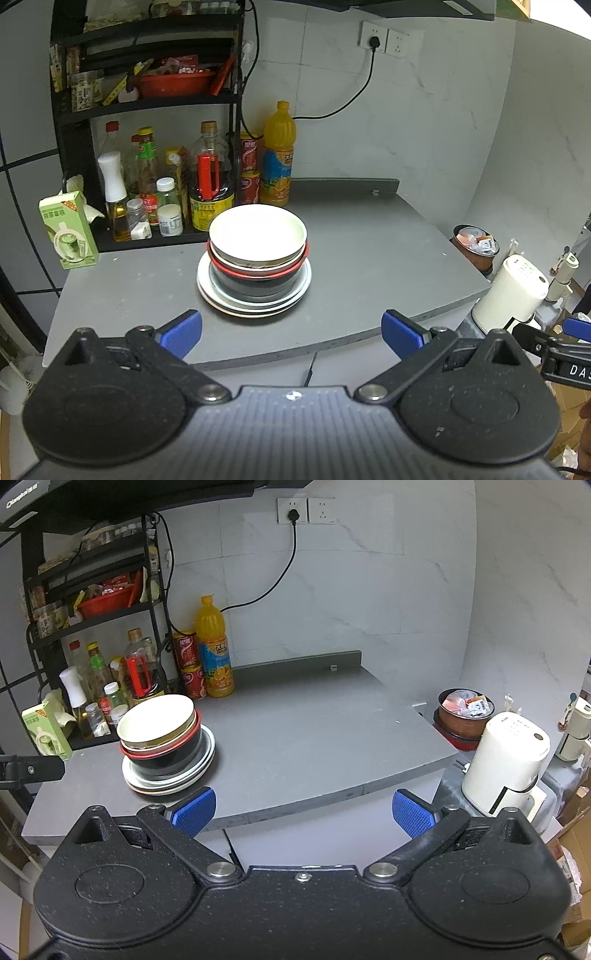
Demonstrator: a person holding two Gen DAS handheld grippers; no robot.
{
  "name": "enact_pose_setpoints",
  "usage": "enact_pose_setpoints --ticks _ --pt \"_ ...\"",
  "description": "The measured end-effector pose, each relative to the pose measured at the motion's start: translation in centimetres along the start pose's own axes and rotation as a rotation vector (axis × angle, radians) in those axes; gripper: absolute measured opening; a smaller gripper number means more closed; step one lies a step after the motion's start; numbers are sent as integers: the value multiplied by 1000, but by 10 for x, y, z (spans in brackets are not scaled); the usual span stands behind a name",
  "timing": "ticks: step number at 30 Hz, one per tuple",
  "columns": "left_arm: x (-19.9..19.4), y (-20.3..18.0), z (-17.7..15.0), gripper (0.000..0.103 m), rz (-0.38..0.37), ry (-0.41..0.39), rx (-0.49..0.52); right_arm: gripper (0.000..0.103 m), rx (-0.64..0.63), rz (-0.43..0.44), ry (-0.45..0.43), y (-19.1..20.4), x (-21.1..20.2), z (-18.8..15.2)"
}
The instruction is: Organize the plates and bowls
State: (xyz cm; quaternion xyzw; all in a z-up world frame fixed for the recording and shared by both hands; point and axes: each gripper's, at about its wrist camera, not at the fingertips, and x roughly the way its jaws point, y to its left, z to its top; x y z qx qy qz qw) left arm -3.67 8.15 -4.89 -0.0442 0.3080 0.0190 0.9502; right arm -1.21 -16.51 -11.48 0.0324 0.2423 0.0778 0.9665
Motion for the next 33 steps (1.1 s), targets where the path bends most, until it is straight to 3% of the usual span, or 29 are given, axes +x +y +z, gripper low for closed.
enact_pose_setpoints --ticks 33 --pt "12 4 4 102 -10 13 8 103 -43 -17 -37 10 3 5"
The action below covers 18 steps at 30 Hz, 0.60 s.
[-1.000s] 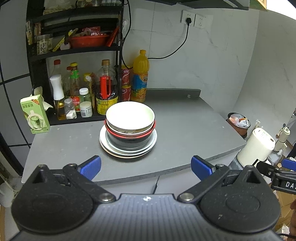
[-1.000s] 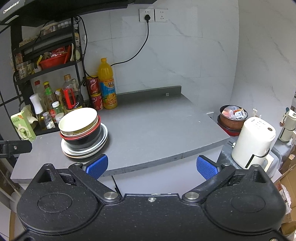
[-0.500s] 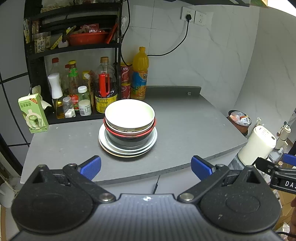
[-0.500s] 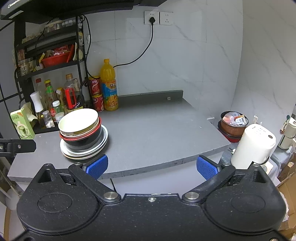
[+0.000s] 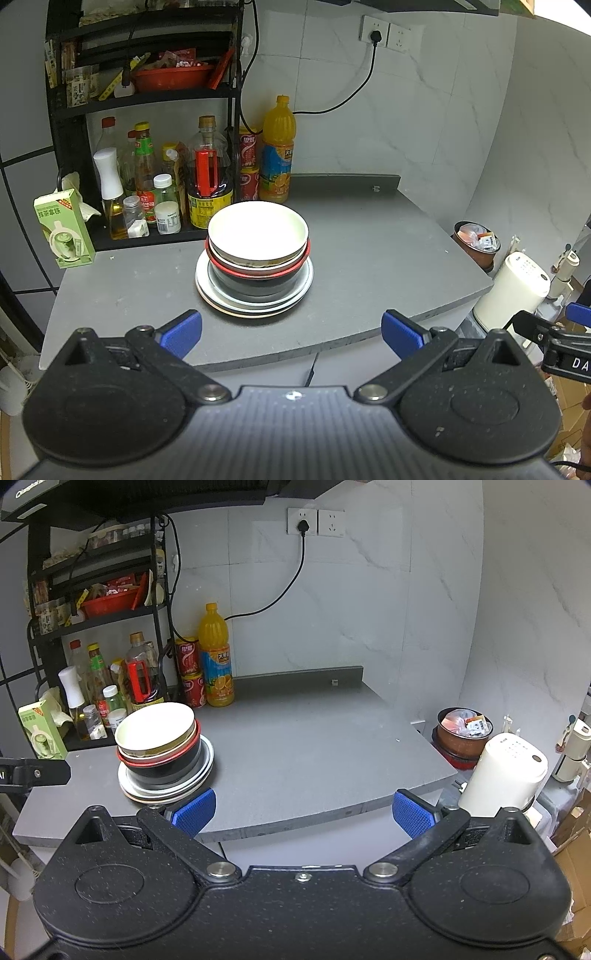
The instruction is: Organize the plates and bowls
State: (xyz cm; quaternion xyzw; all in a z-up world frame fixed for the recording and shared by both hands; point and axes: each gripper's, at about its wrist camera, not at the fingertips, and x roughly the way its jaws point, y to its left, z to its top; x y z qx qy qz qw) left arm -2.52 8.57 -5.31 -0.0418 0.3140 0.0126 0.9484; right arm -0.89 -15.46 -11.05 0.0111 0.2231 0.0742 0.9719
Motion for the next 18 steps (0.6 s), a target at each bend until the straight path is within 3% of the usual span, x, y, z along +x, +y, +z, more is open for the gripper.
enact_pose_setpoints --ticks 18 --pt "-11 -2 -5 102 -3 -4 1 103 -7 5 -22 2 -9 1"
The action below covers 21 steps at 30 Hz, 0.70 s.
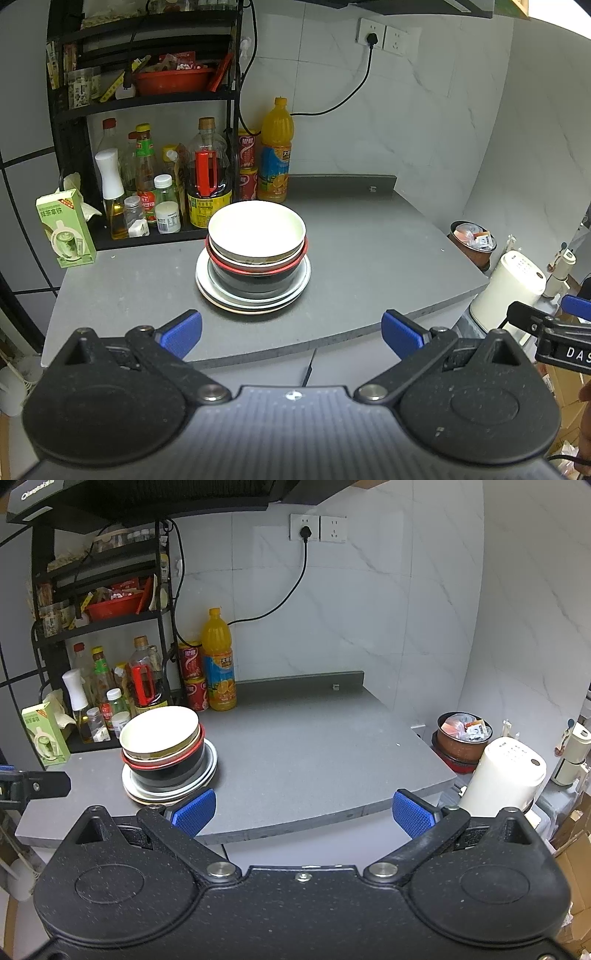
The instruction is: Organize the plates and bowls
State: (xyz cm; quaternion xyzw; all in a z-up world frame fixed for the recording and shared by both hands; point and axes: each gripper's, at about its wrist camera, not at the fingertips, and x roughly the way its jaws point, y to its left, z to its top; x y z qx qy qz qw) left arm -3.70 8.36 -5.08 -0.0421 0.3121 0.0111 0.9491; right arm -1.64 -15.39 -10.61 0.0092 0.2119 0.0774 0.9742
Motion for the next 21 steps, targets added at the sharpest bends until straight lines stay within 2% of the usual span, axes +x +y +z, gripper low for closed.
enact_pose_setpoints --ticks 21 --pt "-10 -4 -7 102 9 8 14 103 3 5 -5 0 -7 -4"
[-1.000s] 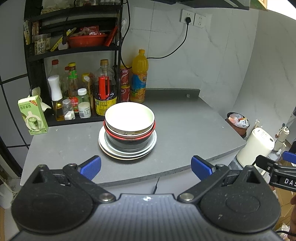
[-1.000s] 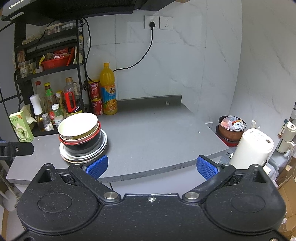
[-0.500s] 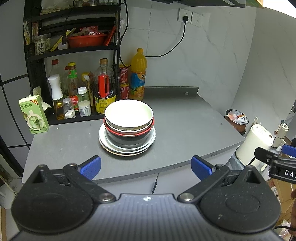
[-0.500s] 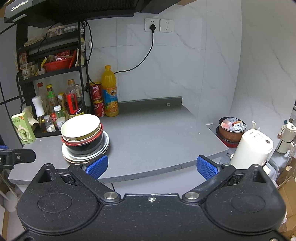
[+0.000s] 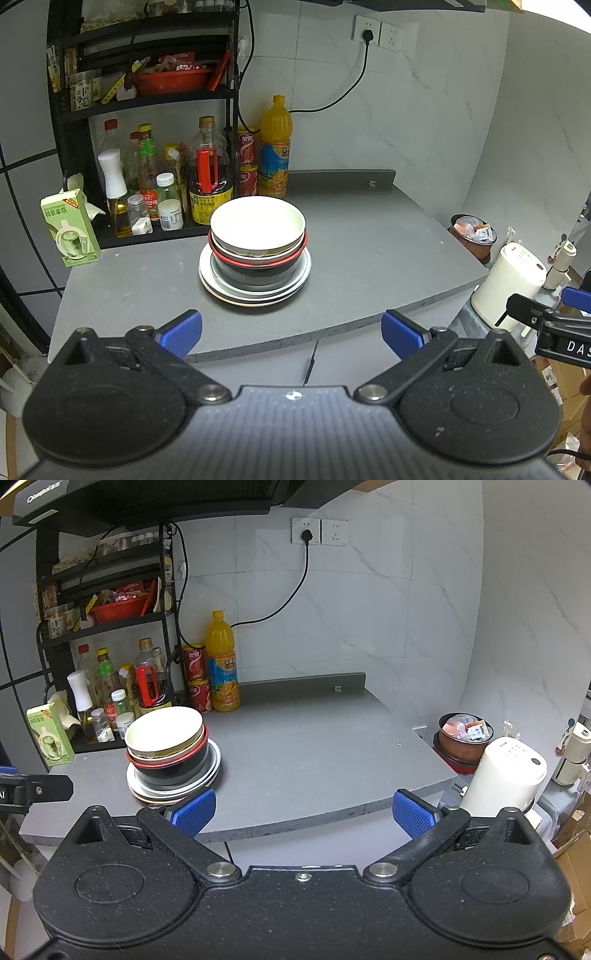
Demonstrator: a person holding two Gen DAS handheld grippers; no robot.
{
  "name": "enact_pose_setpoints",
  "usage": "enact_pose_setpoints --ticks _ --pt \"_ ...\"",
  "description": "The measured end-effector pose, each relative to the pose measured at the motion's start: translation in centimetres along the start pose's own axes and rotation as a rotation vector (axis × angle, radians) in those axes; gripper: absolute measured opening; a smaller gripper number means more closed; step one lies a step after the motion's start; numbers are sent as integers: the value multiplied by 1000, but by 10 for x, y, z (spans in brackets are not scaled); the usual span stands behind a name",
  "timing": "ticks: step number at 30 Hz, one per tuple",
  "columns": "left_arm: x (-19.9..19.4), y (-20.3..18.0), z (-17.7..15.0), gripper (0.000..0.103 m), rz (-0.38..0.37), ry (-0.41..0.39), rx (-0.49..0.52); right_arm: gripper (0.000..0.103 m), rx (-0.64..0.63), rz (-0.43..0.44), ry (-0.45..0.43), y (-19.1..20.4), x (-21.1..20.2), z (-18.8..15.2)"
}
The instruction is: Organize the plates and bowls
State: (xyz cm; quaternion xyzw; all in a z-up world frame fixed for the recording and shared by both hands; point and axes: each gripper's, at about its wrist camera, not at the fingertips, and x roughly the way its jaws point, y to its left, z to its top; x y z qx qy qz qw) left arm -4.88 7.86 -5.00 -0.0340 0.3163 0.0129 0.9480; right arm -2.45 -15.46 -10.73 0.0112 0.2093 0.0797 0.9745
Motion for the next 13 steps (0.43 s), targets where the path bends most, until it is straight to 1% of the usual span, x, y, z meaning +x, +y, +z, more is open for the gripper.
enact_pose_setpoints --ticks 13 --pt "3 0 0 102 -2 11 0 103 9 9 16 -1 5 0"
